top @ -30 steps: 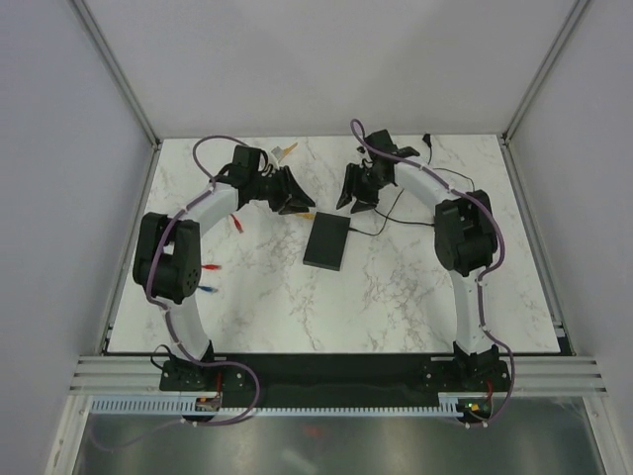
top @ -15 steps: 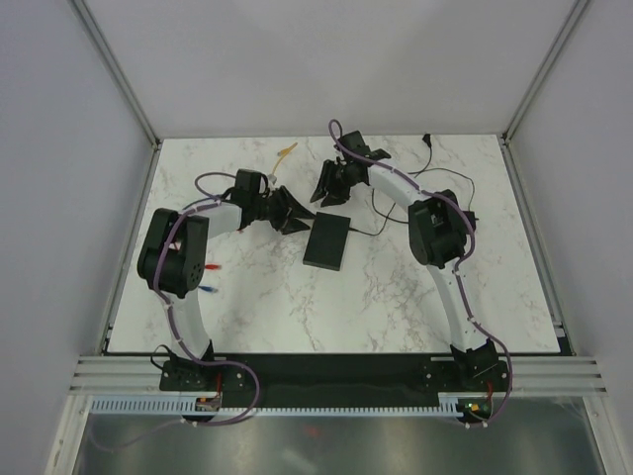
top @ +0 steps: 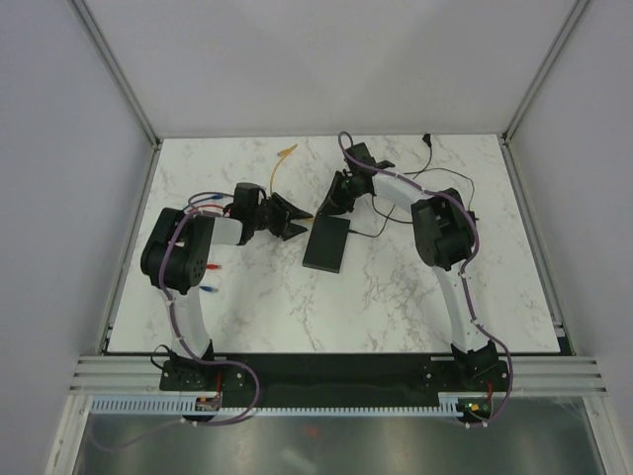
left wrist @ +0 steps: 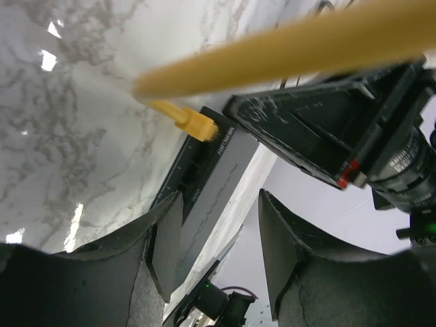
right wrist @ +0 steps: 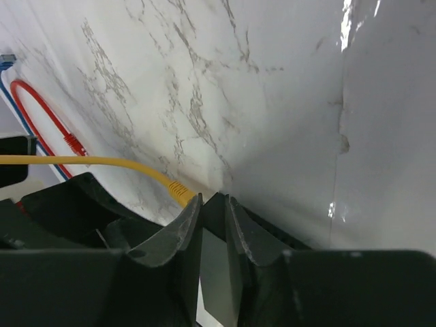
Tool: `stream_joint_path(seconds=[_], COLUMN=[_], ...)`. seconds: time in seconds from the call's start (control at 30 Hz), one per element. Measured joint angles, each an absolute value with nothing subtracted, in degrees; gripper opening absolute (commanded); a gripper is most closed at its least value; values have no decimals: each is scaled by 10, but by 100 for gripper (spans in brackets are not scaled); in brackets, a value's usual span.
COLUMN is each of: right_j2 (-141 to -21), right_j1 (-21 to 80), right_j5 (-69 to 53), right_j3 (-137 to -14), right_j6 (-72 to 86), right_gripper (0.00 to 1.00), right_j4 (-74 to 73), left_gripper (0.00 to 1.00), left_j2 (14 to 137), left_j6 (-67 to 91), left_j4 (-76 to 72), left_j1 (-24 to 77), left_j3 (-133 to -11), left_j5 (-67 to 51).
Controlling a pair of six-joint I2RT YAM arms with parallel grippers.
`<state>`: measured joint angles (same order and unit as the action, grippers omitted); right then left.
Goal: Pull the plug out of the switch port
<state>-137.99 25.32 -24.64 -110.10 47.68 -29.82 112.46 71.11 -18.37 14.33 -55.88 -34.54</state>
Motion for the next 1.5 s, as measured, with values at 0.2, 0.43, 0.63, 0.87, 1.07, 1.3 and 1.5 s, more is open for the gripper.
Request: stream_joint_path(seconds=[0.2, 0.43, 0.63, 0.87, 1.07, 1.3, 1.5], right_j2=[-1349, -1331, -1330, -1330, -1330, -1330, -1330], right_j1=[250, 247, 246, 246, 246, 246, 245], right_j5=[-254, -262, -261, -260, -261, -265, -271], right_j3=[-1079, -1050, -1031, -1029, -1026, -1021, -1017], right_j6=[518, 537, 539, 545, 549, 554, 554], right_gripper=[19, 15, 15, 14, 14, 13, 13], right_j4=[-274, -259, -257, -252, -248, -239, -233], left_gripper=[51, 49, 49, 48, 43, 41, 40], left_j2=[1148, 1164, 1181, 1190, 1190, 1192, 1196], left_j6=[736, 744, 752, 759, 771, 778, 801], left_j4=[-231, -274, -311, -344, -367, -367, -398], left_j1=[143, 143, 150, 167, 178, 182, 184], left_j3=[-549, -547, -547, -545, -531, -530, -516], left_j5=[-318, -293, -279, -253, -237, -225, -213])
